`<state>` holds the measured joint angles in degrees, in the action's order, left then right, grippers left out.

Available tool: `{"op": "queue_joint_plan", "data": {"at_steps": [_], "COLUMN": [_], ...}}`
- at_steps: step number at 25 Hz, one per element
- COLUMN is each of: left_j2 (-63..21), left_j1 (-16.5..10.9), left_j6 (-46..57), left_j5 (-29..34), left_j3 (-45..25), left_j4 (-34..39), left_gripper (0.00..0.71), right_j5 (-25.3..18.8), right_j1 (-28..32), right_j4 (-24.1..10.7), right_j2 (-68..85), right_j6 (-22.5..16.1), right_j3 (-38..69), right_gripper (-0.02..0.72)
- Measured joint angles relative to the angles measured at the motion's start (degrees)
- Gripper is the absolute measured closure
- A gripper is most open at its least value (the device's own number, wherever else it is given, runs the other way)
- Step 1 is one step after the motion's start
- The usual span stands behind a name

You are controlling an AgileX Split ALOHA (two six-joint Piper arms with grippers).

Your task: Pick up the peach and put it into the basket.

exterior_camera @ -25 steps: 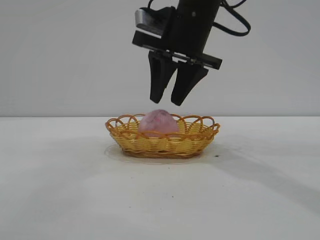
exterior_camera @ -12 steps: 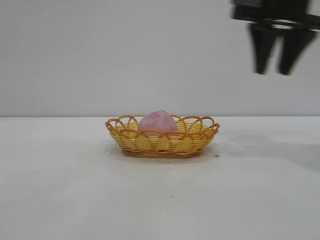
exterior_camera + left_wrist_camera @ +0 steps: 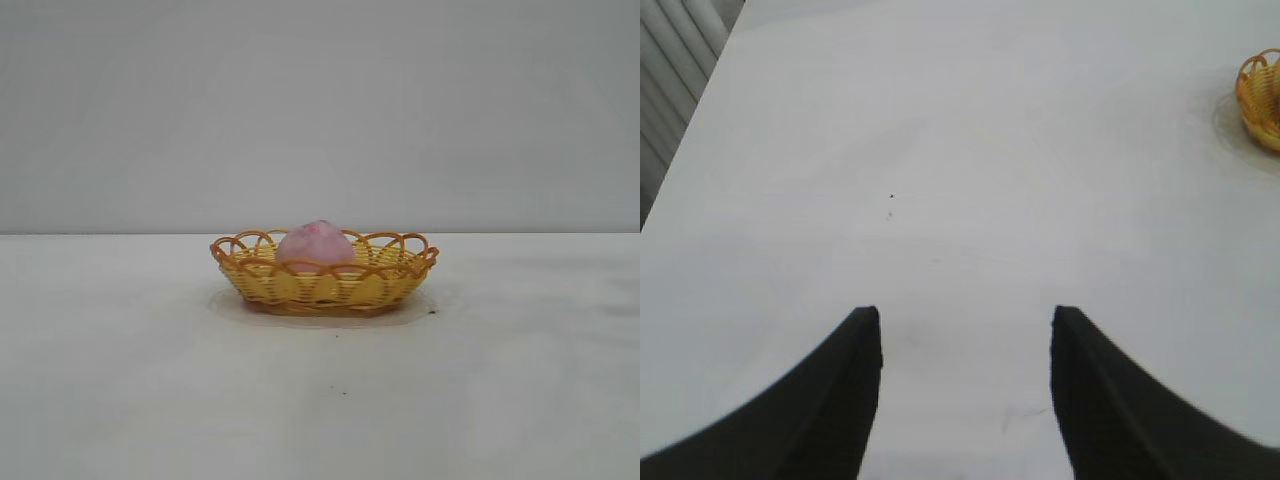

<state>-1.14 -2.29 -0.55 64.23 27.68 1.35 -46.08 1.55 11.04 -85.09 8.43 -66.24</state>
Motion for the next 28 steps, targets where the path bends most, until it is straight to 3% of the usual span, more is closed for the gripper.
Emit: {"op": "queue_joint_plan", "data": {"at_steps": [4, 9, 12, 16, 20, 28], "left_j2": [0.0, 0.0, 0.0, 0.0, 0.0, 0.0], "left_j1": [0.0, 0.0, 0.0, 0.0, 0.0, 0.0], "left_j6": [0.0, 0.0, 0.0, 0.0, 0.0, -0.1], "left_j5": [0.0, 0.0, 0.0, 0.0, 0.0, 0.0], "left_j3": [0.0, 0.0, 0.0, 0.0, 0.0, 0.0], "left_j4": [0.0, 0.0, 0.0, 0.0, 0.0, 0.1], "left_gripper": [0.376, 0.376, 0.376, 0.376, 0.376, 0.376], "right_j5": [3.2, 1.8, -3.0, -13.8, -19.9, -19.6], "right_j1": [0.0, 0.0, 0.0, 0.0, 0.0, 0.0], "right_j4": [0.5, 0.3, -1.7, -5.7, -7.6, -6.7], "right_j2": [18.0, 44.5, 60.0, 77.6, 85.8, 86.0], "right_j6": [0.8, 1.0, -1.9, -5.2, -5.8, -5.8], "right_j3": [12.6, 27.0, 32.2, 36.5, 36.9, 38.2], "right_gripper": [0.387, 0.387, 0.387, 0.387, 0.387, 0.387]}}
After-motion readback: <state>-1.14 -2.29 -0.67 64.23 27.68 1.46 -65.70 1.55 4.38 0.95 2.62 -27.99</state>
